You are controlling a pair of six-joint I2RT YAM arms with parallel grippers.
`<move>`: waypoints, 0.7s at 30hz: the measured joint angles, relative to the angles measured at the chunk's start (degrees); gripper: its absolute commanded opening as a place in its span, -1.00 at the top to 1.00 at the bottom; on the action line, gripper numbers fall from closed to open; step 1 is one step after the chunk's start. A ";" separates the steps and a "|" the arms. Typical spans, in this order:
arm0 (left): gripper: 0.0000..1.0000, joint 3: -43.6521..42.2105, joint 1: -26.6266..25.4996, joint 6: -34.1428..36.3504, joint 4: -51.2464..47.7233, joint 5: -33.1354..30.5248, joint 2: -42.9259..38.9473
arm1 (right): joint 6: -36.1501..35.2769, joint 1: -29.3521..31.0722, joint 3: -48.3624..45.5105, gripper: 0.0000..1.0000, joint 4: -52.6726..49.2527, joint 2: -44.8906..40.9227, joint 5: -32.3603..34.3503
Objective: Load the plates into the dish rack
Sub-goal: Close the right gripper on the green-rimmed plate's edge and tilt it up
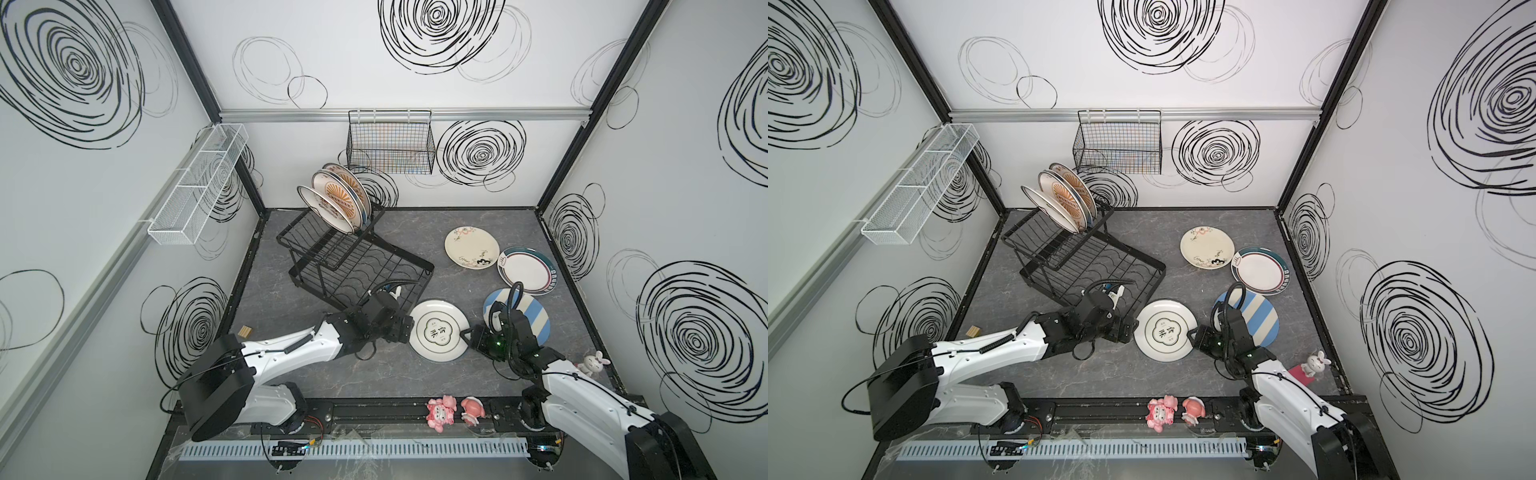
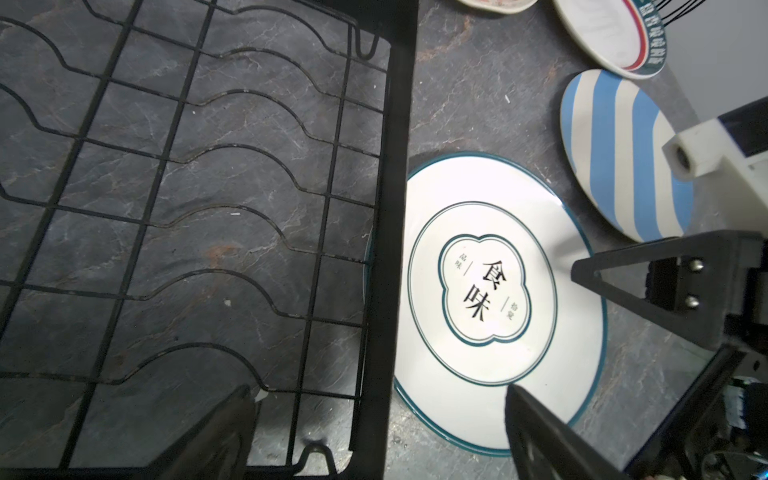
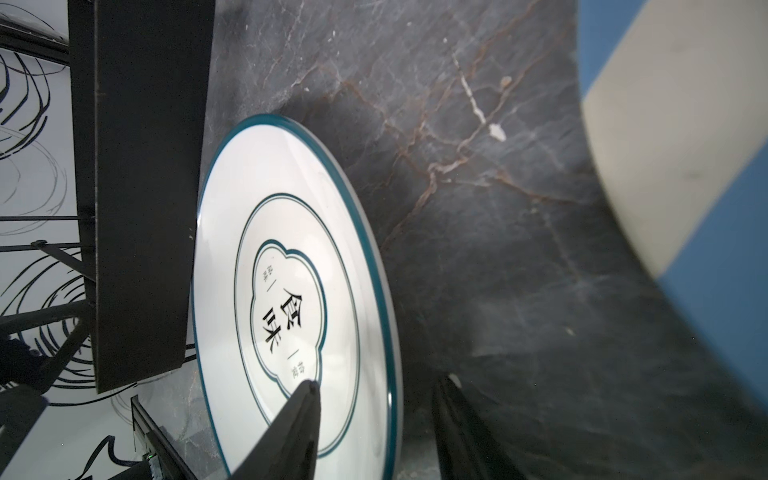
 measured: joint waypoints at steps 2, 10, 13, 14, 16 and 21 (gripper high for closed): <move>-0.92 0.00 0.00 0.00 0.00 0.04 0.66 | -0.26 -0.42 -0.02 0.14 0.96 0.92 -0.44; -0.92 0.00 0.00 0.00 1.44 0.46 1.73 | -0.42 -1.73 -1.33 0.22 5.29 2.71 -1.73; -0.92 0.00 0.02 -0.02 1.75 0.92 1.84 | -0.39 -2.03 -1.73 0.29 6.32 2.95 -1.97; -0.92 0.00 0.02 -0.02 1.86 1.11 1.86 | -0.37 -2.12 -1.88 0.34 6.56 2.97 -1.99; -0.92 0.00 0.02 -0.04 1.90 1.38 1.88 | -0.37 -2.21 -2.10 0.39 6.91 3.15 -2.05; -0.92 -0.02 0.07 -0.07 2.10 1.84 1.86 | -0.44 -2.40 -2.29 0.57 7.30 3.65 -2.01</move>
